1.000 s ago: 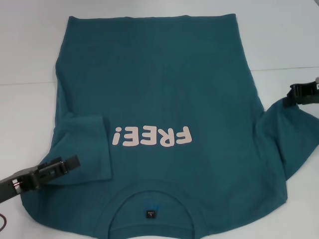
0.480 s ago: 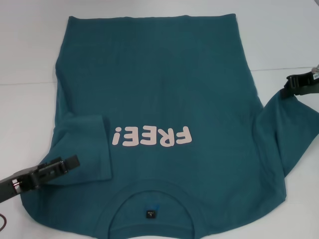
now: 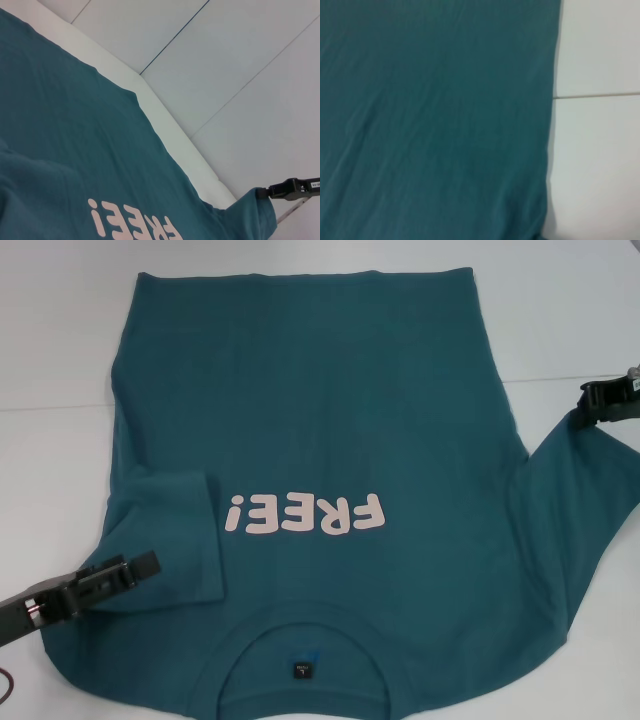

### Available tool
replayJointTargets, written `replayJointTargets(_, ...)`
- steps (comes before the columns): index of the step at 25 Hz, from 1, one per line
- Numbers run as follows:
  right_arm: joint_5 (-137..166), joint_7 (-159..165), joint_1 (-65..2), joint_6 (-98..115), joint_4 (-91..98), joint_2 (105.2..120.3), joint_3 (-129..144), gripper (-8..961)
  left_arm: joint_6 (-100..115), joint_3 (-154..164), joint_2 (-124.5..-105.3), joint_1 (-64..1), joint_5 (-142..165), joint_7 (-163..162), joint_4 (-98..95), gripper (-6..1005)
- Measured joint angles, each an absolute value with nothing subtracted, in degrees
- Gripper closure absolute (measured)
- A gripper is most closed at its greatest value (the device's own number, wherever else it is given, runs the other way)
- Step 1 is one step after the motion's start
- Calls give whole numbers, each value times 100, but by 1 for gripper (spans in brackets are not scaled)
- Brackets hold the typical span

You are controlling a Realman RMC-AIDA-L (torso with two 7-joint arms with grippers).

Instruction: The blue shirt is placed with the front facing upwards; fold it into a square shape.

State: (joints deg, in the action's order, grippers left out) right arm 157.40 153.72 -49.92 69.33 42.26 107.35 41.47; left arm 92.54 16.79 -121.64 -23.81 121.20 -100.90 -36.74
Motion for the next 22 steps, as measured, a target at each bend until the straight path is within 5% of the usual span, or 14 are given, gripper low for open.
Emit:
replayJointTargets(15,15703,15320,-5179,7602,4166,10904,4351,940,9173,1679,-12182,-2365,12120,-10090,-3674,49)
replayJointTargets(22,15725,15355,-5376,7681,4164,11106,4355,940,9148,1678,-12181,-2364,12120,-10090,-3674,49)
